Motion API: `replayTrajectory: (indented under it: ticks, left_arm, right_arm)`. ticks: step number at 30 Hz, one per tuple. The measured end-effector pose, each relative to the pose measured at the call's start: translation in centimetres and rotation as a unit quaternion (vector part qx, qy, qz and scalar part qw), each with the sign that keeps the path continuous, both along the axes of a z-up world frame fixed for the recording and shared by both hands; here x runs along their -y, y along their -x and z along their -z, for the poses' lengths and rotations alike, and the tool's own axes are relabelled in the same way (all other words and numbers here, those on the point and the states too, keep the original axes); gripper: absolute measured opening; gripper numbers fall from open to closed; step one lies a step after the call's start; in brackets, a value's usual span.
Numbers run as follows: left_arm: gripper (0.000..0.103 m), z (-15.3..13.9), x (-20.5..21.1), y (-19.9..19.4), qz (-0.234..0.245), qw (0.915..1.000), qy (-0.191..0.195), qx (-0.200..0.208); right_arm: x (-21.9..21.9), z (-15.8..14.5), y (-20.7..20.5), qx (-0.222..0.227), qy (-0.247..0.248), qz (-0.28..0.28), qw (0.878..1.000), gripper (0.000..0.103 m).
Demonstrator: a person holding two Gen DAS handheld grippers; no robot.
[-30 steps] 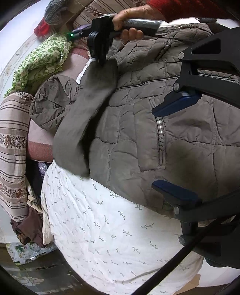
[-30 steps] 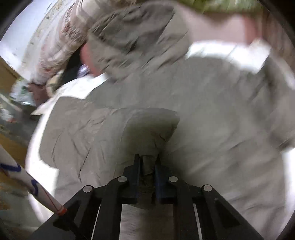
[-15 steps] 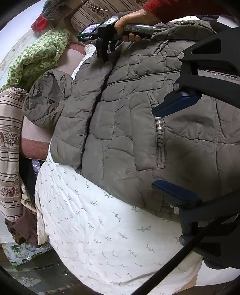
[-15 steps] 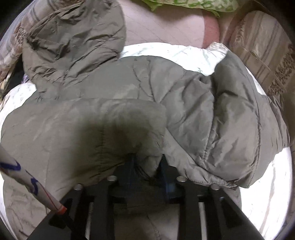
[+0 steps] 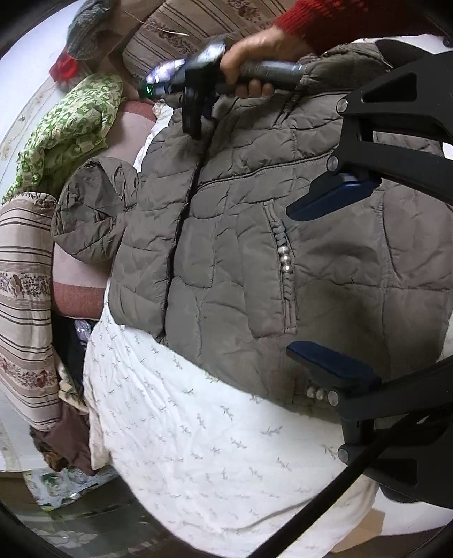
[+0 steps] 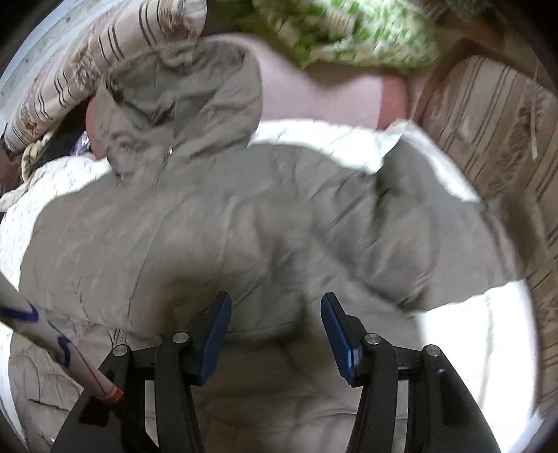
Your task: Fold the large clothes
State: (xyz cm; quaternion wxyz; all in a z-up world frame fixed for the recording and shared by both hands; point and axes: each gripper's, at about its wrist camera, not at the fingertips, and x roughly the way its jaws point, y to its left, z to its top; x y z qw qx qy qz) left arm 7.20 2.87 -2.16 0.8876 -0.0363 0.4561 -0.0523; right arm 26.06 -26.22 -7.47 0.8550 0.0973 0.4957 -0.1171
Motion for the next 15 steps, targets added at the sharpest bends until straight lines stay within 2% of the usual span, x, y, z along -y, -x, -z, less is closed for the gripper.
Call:
replayTrajectory:
  ticks: [1,2,4,5,7,9,12,15]
  left_arm:
    - [0.071,-0.2,-0.1,0.1,-0.002,1.0000,-0.003,0.000]
    - [0.071,-0.4,-0.2,0.3,-0.007,1.0000,-0.004,0.000]
    - [0.071,-0.8,-0.4,0.5,-0.013,0.9999,-0.002,0.001]
    - [0.071,-1.1,-0.4,0.7,-0.015,0.9999,-0.002,0.002]
    - [0.071,-1.4,-0.2,1.2,-0.014,0.9999,-0.004,0.007]
    - [0.071,-1.8,0.3,1.7,-0.010,0.9999,-0.009,0.010]
    - [0.071,-1.9,1.3,2.2,0.003,0.9999,-0.011,0.008]
    - [0.071,-1.7,2.7,2.6,0.019,0.9997,-0.013,0.001]
  right_arm:
    - [0.1,1.2,-0.6,-0.013,-0.007,0.012,1.000,0.059]
    - [0.2,2.0,-1.0,-0.020,-0.010,0.022,1.000,0.070]
    - [1.0,3.3,-1.6,-0.029,-0.033,0.033,0.998,0.078]
    - [1.4,3.1,-1.7,-0.029,-0.040,0.036,0.998,0.078]
    - [2.1,1.8,-1.3,-0.024,-0.059,0.042,0.997,0.077]
    - [3.3,-0.4,0.2,0.010,-0.072,0.047,0.996,0.077]
    - [6.4,-3.5,3.7,0.052,-0.052,0.055,0.996,0.077]
    - [11.6,-5.0,7.6,0.068,-0.003,0.098,0.993,0.077]
